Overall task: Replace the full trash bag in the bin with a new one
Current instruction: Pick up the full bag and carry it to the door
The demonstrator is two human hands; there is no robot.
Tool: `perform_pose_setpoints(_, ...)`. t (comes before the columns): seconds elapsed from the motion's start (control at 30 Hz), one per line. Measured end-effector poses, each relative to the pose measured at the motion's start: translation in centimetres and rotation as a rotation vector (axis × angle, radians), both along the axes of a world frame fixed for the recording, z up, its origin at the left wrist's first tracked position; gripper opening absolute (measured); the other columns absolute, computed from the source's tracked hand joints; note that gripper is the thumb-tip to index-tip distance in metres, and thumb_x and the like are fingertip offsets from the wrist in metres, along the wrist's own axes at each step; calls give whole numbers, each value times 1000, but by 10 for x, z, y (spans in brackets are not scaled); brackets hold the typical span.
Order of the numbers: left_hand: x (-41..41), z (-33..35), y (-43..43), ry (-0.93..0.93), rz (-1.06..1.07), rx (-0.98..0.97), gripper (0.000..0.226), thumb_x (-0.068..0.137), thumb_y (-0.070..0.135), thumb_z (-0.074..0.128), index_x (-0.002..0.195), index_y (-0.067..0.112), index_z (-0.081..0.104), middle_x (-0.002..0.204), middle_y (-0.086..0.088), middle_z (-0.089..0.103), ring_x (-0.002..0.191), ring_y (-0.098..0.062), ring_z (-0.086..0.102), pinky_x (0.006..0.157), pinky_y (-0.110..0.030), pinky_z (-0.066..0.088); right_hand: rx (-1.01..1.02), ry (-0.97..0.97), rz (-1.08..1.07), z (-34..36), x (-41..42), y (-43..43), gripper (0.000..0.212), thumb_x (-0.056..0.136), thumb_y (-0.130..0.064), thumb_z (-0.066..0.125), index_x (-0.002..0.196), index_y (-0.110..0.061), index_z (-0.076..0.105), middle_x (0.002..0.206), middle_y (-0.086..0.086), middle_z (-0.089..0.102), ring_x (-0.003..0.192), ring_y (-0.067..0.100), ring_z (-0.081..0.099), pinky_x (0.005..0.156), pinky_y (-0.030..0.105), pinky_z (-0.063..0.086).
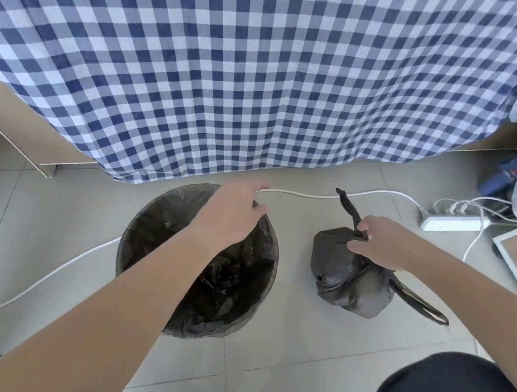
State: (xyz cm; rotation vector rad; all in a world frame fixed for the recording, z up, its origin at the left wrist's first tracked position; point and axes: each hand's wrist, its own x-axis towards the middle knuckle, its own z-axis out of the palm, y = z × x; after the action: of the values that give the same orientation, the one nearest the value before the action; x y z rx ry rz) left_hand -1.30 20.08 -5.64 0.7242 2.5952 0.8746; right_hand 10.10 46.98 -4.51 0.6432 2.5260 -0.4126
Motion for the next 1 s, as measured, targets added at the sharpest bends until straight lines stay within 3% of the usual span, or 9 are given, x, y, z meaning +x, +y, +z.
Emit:
perform_pose_setpoints(0.1,-7,-6,37,-14,-97,-39,48,106,25,57,154,24,53,148,2,60,127,-17,61,108,-28,40,20,-14,-69,-9,12,25,56,96,-38,64,144,-12,50,141,13,54,120,30,58,100,39,47)
perform_pose_setpoints(0.37,-13,-38,129,-36,-330,-144,56,106,18,58,159,29,44,162,-2,47,145,-26,47,118,-42,40,6,-6,-215,-43,30,71,67,94,-40,68,149,-10,45,149,14,48,128,33,55,103,40,46)
perform_pose_setpoints(0.5,-7,-62,167,-73,-439,-179,65,104,9,58,162,33,39,168,-1,38,152,-26,40,122,-42,35,-80,-28,-296,-63,31,76,77,94,-42,69,154,-5,37,155,15,45,139,33,46,106,37,40)
perform_pose_setpoints(0.7,17,-99,205,-140,-544,-268,83,102,-5,48,166,40,23,177,-1,14,157,-34,27,122,-48,36,-141,3,-359,-107,41,67,72,89,-40,74,142,-1,44,131,18,61,114,35,61,90,39,52)
perform_pose_setpoints(0.83,24,-108,216,-82,-550,-283,96,95,-14,45,166,44,18,178,-1,7,162,-31,7,123,-52,33,-123,8,-316,-119,48,67,67,87,-36,75,139,-4,47,126,16,63,111,35,62,88,40,53)
perform_pose_setpoints(0.93,24,-114,227,-37,-579,-352,92,97,-2,54,166,47,17,177,-1,7,160,-34,10,121,-54,33,-120,21,-288,-125,49,70,73,83,-37,77,141,-8,45,126,13,64,109,34,63,88,41,53)
perform_pose_setpoints(1.0,27,-120,232,-16,-607,-434,84,99,20,61,165,49,18,174,-3,19,154,-39,20,119,-56,28,-111,29,-280,-129,51,73,74,81,-39,78,140,-10,46,126,13,64,108,34,63,86,40,53)
